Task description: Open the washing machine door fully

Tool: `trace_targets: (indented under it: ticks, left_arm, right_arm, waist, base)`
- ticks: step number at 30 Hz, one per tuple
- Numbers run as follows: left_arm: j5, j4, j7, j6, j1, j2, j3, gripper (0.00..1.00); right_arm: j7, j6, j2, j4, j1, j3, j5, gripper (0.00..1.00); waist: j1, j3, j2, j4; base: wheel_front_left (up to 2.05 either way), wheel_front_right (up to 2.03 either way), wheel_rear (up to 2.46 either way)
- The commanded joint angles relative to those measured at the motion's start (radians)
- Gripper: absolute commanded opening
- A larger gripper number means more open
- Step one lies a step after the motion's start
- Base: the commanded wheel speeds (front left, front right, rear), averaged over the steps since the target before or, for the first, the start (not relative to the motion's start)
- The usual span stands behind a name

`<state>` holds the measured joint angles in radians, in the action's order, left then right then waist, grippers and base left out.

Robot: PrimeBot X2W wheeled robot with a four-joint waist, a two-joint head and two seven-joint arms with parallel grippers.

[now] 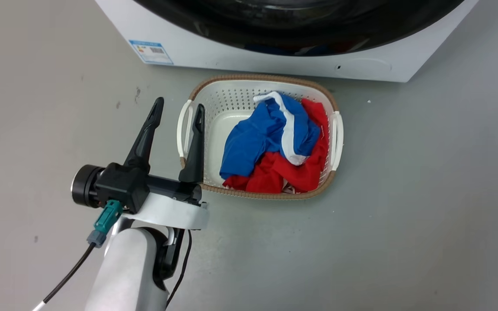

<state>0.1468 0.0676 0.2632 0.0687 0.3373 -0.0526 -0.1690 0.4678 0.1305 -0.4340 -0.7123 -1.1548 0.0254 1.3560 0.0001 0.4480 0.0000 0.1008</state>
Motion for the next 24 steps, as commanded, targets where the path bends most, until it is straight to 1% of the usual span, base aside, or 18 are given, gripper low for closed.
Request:
trace_targets:
  ticks: [1,6,12,18,24]
  left_arm:
    - [0.003,-0.004,0.002,-0.005,0.015,0.002,-0.005,1.0]
    - [0.003,-0.012,0.002,-0.011,0.027,0.003,-0.014,1.0]
    - [0.014,-0.019,0.002,-0.018,0.037,0.003,-0.02,1.0]
    - [0.019,-0.022,0.002,-0.025,0.045,0.003,-0.033,1.0]
    - [0.023,-0.023,0.002,-0.032,0.052,0.003,-0.039,1.0]
  right_arm:
    - [0.012,0.0,0.004,-0.014,-0.033,-0.009,-0.015,0.0]
    - [0.073,0.0,0.022,-0.076,-0.138,-0.049,-0.084,0.0]
    - [0.096,0.0,0.05,-0.152,-0.218,-0.063,-0.152,0.0]
    - [0.137,0.0,0.074,-0.196,-0.268,-0.078,-0.201,0.0]
    - [0.205,0.0,0.094,-0.202,-0.279,-0.088,-0.22,0.0]
  waist:
    - [-0.0001,0.013,0.0,0.008]
    - [-0.0001,0.037,0.0,0.018]
    - [-0.0001,0.057,0.0,0.025]
    - [-0.0001,0.08,0.0,0.032]
    - [-0.0001,0.095,0.0,0.033]
  base:
    - [0.0,0.0,0.0]
    - [0.0,0.0,0.0]
    - [0.0,0.0,0.0]
    - [0.0,0.0,0.0]
    - [0.0,0.0,0.0]
